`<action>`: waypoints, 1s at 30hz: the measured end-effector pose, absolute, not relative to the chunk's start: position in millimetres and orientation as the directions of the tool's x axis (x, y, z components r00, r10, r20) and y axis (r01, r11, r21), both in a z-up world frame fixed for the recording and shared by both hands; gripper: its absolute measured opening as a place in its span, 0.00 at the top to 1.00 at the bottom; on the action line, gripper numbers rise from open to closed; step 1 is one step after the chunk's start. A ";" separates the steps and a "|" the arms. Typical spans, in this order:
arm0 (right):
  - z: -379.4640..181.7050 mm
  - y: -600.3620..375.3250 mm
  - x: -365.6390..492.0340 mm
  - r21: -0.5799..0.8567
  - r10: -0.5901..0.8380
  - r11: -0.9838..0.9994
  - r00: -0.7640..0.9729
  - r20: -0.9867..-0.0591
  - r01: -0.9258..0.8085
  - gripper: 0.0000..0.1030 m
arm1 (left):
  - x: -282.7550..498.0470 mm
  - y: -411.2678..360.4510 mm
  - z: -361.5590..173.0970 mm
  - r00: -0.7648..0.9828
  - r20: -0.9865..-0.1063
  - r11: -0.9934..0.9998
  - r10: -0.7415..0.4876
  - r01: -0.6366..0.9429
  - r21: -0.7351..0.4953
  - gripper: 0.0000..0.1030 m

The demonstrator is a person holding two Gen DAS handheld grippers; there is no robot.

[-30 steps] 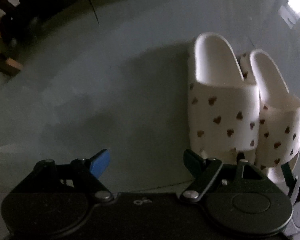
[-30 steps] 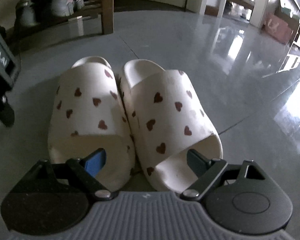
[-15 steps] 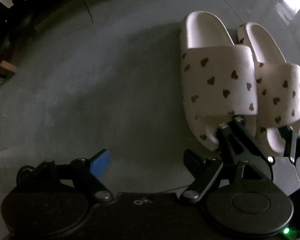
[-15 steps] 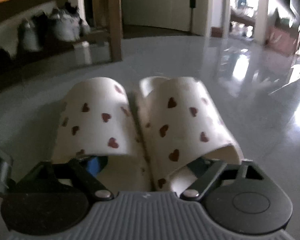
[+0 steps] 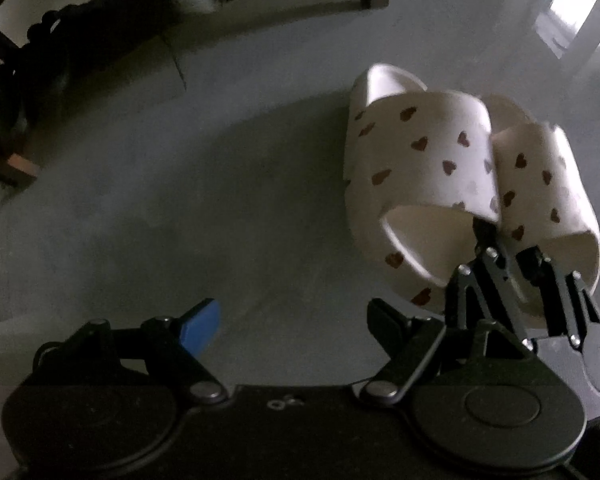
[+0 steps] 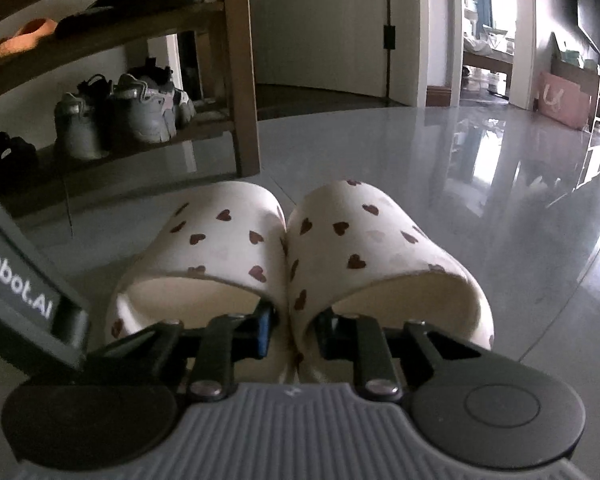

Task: Organize scattered shoes
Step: 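Lift the heart-print slides with the right gripper toward the rack's middle shelf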

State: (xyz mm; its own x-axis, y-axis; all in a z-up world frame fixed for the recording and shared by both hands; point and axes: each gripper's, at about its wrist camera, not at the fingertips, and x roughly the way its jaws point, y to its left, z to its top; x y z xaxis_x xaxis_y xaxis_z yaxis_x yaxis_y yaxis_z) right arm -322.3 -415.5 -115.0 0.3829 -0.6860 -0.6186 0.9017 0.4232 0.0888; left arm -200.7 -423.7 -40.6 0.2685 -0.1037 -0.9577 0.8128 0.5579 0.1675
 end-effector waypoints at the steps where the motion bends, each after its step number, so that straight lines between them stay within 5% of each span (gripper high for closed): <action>1: -111.5 -417.2 -323.4 0.092 -0.681 0.419 0.379 -0.626 0.903 0.76 | -200.4 -424.6 -35.0 0.263 -0.959 0.560 -0.107 0.813 0.160 0.21; 15: -15.1 -411.6 -339.8 0.057 -0.652 0.449 0.371 -0.661 0.892 0.76 | -166.0 -425.7 72.1 0.222 -0.962 0.570 -0.157 0.816 0.095 0.21; 30: 138.9 -406.3 -272.2 0.049 -0.579 0.709 0.620 -0.530 0.704 0.75 | -67.2 -393.5 191.2 0.263 -0.958 0.725 -0.112 0.681 0.102 0.21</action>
